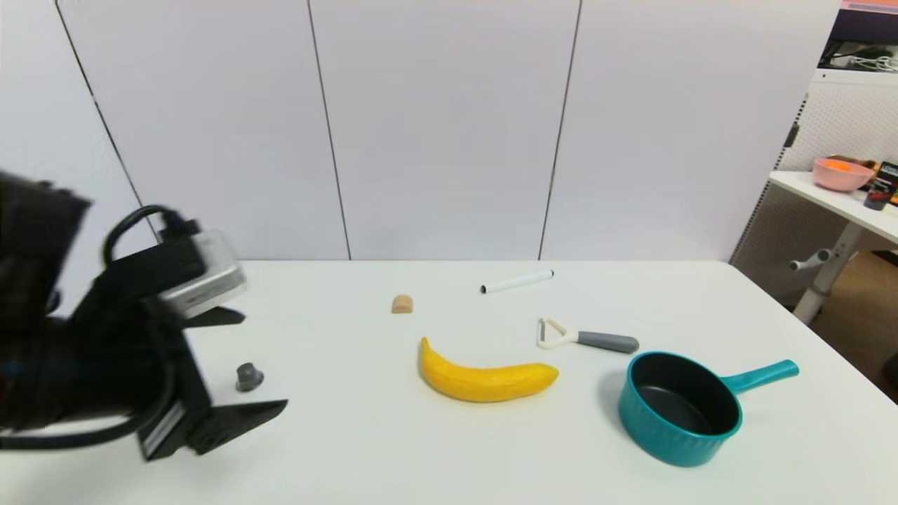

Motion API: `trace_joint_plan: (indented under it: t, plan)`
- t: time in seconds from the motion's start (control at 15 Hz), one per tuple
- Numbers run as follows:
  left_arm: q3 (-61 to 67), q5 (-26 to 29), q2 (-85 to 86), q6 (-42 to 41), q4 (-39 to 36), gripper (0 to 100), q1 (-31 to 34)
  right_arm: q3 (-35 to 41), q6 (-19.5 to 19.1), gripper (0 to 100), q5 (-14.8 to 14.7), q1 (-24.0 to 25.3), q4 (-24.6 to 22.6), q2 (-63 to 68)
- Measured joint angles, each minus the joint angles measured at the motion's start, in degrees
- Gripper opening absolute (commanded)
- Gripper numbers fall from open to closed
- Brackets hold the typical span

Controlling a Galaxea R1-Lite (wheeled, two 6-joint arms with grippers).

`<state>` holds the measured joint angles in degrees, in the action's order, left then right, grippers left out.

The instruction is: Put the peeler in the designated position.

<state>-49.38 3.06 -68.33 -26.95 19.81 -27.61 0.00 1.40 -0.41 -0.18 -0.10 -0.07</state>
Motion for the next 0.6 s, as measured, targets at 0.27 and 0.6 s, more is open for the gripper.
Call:
trace_joint_plan:
  t: [0.27, 0.6]
  plan:
    - [23.87, -0.34, 25.14, 6.92, -11.26, 100, 7.77, 0.00, 0.00, 100, -0.02, 0.00, 0.00, 0.00]
    - [41.25, 0.46, 45.37, 13.73, -29.94, 100, 20.72, 0.00, 0.00, 100, 0.00, 0.00, 0.02, 0.00]
